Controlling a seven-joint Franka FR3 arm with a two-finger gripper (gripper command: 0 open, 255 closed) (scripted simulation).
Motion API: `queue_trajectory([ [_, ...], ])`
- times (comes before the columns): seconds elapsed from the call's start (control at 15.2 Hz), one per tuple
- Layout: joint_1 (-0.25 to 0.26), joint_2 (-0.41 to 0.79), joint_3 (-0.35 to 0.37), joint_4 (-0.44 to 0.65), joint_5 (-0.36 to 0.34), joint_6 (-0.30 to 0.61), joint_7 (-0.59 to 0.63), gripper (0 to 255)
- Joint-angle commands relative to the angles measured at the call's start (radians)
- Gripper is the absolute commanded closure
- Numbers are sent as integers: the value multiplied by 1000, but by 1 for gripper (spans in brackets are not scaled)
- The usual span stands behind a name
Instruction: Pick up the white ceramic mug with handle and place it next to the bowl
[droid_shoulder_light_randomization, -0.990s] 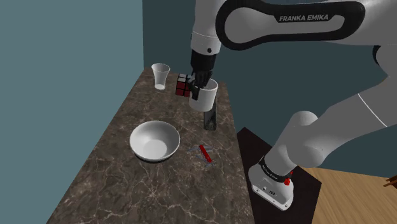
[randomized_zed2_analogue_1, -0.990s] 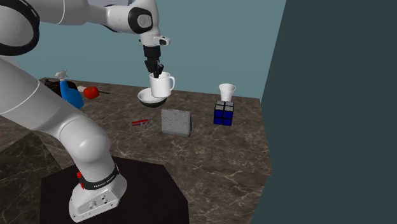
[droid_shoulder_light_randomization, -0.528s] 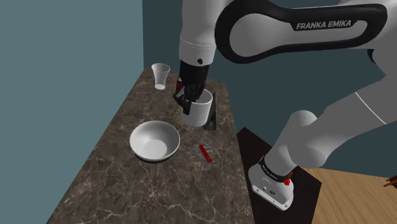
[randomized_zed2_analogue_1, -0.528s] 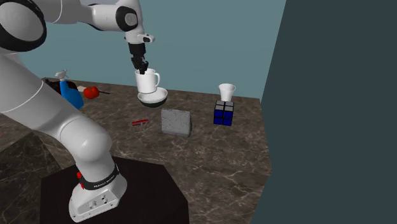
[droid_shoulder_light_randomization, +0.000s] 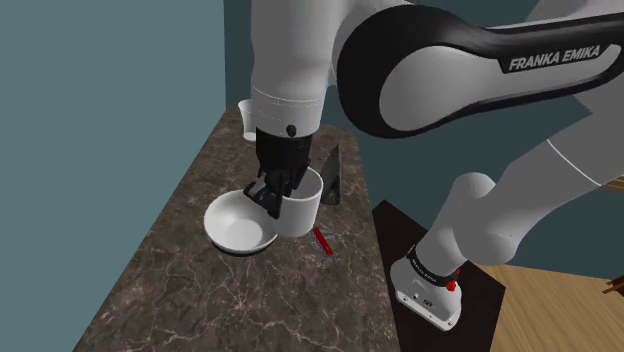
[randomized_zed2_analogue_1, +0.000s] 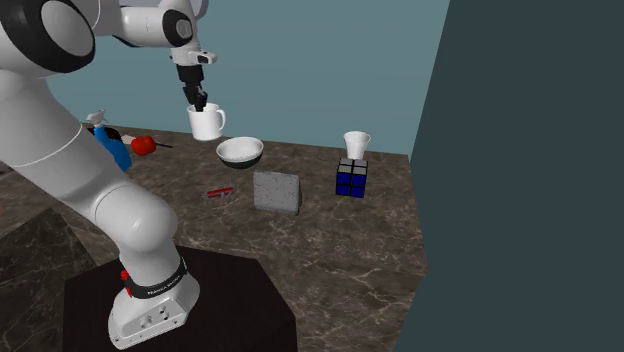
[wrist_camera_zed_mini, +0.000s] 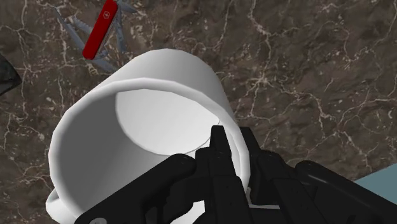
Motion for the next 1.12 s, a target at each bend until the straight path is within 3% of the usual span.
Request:
queue_trajectory([
  [0.0,13,36,39,38,-6,1,59,255],
  [0.26,39,119,109,118,-34,3,169,255],
  [1.06,43,152,124,-15,-45,164,177,255],
])
